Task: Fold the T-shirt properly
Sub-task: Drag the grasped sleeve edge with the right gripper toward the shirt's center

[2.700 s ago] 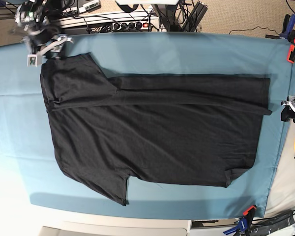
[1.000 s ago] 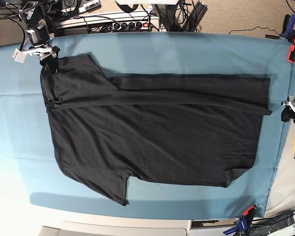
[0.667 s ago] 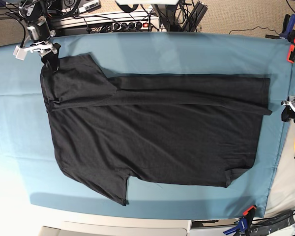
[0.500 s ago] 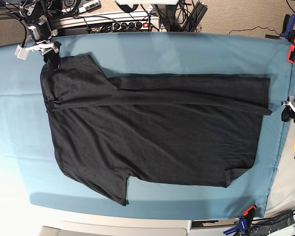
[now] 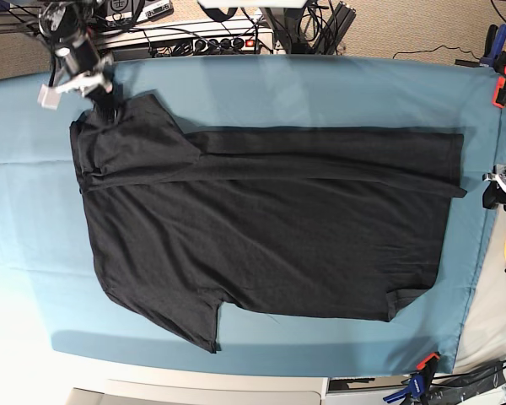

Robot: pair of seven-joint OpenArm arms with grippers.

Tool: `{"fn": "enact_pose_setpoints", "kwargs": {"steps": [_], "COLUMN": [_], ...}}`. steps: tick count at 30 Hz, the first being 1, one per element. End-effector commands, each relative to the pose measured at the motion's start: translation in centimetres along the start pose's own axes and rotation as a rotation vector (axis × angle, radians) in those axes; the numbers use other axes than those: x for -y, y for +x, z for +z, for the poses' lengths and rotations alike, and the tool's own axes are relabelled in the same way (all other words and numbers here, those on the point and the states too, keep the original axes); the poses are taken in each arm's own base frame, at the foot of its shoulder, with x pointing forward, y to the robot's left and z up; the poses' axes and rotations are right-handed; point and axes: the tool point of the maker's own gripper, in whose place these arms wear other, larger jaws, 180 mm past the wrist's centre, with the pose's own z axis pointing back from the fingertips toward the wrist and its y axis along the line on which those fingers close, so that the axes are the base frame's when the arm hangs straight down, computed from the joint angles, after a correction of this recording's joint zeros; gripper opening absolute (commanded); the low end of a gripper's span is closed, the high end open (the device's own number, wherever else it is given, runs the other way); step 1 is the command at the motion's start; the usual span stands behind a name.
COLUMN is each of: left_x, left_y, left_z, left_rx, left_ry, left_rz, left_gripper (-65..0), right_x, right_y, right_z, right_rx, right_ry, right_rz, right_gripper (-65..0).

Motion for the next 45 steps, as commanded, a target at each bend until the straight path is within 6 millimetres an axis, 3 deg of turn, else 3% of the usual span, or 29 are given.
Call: {"fn": "enact_pose_setpoints", "kwargs": {"steps": [1,5,13,18,23,30,45], "left_x": [-0.9,-1.0,-1.0,-1.3,-1.3,-1.3,-1.3], "left_y": [2.3,2.3,2.2,2.1,2.1,2.1,2.3], "left_z": [1.1,1.1,1.1,1.1,1.1,1.1,1.1], "left_rx": [0.061,0.060,0.058,0.048,0.048,0.050,0.059], "left_ry": [0.022,0.024,0.025,0.042,0.043,0.043,0.043], "left_rz": [-0.021,-0.022,-0.023,-0.036,-0.037,-0.037,-0.037], "left_gripper": [-32.6,-32.6,-32.6,-32.6,-32.6,-32.6,-32.6], "right_x": [-0.9,-2.9,-9.1,-11.5,-12.3,-13.1,-13.1], "right_y": [1.5,1.6,-0.3,1.1,3.5,5.3,6.9], "right_z": [-0.2,-2.0,-6.8,-9.1,-10.6,-11.6,-12.2], "right_rx": [0.049,0.041,-0.058,-0.040,0.005,0.044,0.097], "right_ry": [0.039,0.102,0.271,0.310,0.293,0.284,0.248], "right_rz": [0.020,0.032,0.106,0.177,0.256,0.308,0.369], "right_gripper": [-65.0,-65.0,-65.0,-65.0,-65.0,-65.0,-65.0]}}
